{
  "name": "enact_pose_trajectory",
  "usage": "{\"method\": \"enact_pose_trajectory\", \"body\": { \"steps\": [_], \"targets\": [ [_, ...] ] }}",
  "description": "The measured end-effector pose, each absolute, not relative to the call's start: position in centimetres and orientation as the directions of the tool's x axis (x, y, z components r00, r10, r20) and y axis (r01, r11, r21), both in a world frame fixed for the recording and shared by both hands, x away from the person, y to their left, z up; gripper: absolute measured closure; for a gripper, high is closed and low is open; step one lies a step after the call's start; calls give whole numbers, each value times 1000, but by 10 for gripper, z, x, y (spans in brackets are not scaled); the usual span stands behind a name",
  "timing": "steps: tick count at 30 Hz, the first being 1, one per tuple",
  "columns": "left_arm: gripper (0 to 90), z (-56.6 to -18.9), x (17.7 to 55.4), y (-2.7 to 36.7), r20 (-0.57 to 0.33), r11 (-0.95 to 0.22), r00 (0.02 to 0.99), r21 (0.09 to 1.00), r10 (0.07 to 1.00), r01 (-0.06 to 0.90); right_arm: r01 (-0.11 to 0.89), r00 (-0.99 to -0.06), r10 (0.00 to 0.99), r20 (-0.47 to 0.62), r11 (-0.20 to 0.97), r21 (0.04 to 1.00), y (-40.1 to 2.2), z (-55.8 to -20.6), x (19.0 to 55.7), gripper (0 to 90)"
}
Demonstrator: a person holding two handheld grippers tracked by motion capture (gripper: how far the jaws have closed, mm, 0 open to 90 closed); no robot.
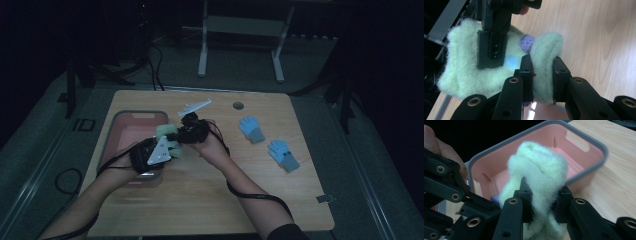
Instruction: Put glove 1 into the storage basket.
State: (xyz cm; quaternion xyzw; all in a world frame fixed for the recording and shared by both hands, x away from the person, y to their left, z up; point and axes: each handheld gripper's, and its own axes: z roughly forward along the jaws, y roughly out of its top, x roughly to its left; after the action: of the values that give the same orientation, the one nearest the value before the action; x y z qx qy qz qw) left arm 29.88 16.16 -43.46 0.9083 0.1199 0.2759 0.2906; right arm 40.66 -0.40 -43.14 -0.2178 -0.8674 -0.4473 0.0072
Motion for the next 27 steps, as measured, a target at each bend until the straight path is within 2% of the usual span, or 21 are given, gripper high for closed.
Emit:
{"method": "enact_pose_trajectory", "body": {
  "steps": [17, 27],
  "targets": [
    [754, -461, 293, 235, 394, -806, 791, 558, 468, 198, 392, -916, 299, 266, 533, 750, 88, -460, 414, 734],
    [753, -487, 310, 239, 356, -809, 802, 534, 479, 246, 422, -902, 342, 264, 570, 705, 102, -485, 424, 734]
  ]
}}
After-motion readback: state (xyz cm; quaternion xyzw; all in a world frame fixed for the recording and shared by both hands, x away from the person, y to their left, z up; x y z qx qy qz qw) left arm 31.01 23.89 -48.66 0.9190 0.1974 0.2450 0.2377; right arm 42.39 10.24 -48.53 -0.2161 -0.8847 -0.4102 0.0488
